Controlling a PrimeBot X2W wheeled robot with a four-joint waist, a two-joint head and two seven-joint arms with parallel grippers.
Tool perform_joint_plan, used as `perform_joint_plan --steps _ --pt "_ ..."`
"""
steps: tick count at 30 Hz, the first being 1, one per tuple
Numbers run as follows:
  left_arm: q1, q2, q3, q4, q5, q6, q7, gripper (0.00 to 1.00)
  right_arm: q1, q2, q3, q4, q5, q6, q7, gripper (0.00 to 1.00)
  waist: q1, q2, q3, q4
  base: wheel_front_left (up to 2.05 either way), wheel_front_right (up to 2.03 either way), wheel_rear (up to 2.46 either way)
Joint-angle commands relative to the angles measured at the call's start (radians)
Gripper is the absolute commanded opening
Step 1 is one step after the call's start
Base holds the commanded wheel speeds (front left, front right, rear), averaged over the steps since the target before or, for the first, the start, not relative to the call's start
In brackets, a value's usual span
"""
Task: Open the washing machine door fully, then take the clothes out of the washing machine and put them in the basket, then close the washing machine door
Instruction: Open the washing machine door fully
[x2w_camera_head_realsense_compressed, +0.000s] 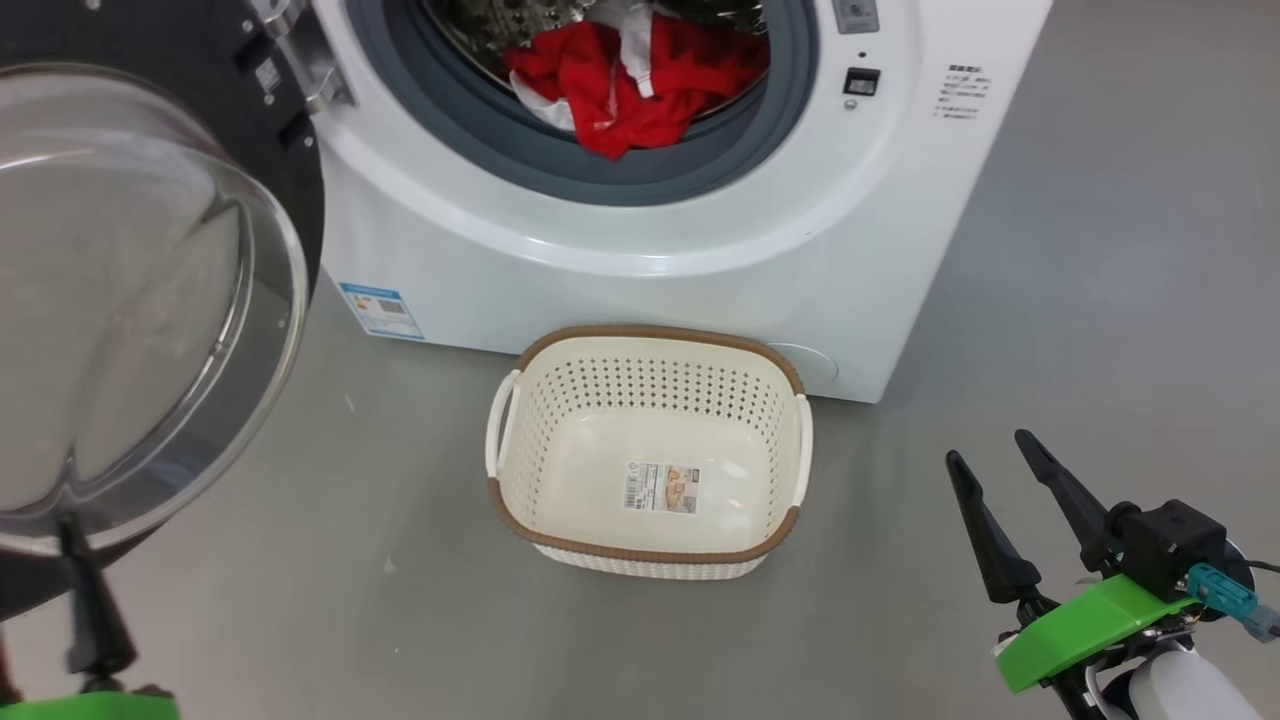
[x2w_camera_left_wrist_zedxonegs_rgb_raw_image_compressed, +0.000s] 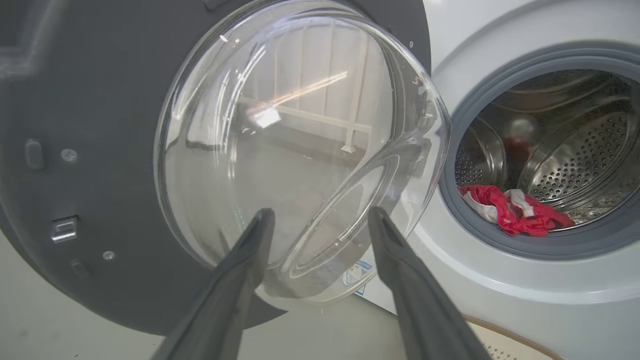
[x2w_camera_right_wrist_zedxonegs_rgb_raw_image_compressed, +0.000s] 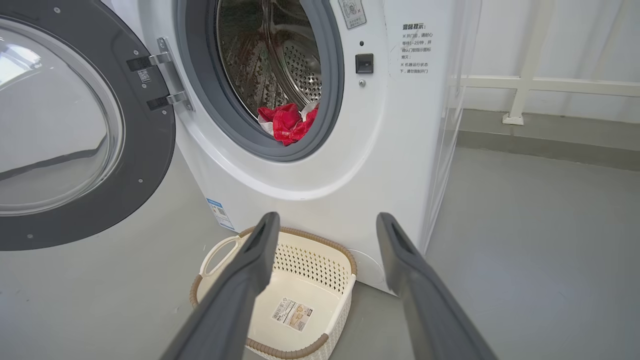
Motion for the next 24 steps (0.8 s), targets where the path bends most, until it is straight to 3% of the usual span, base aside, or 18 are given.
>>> perform_joint_plan --steps 1,13,24 --pt "0.011 0.027 0.001 -0.034 -0.013 -0.006 -0.004 1.0 0.002 -0.005 0.013 -0.025 0.006 0.006 -0.009 1.0 0.0 0.0 -0.004 -0.018 0.0 0.0 0.0" --pt "0.083 0.027 -0.193 -0.09 -0.045 -0.006 -0.004 1.0 0.001 0.012 -0.01 -0.03 0.005 0.006 -0.009 1.0 0.0 0.0 -0.006 -0.13 0.0 0.0 0.0" --pt "0.107 0.036 -0.266 -0.099 -0.053 -0.006 -0.004 1.0 0.015 0.017 -0.04 -0.035 0.005 0.006 -0.009 1.0 0.0 0.0 -0.014 -0.216 0.0 0.0 0.0"
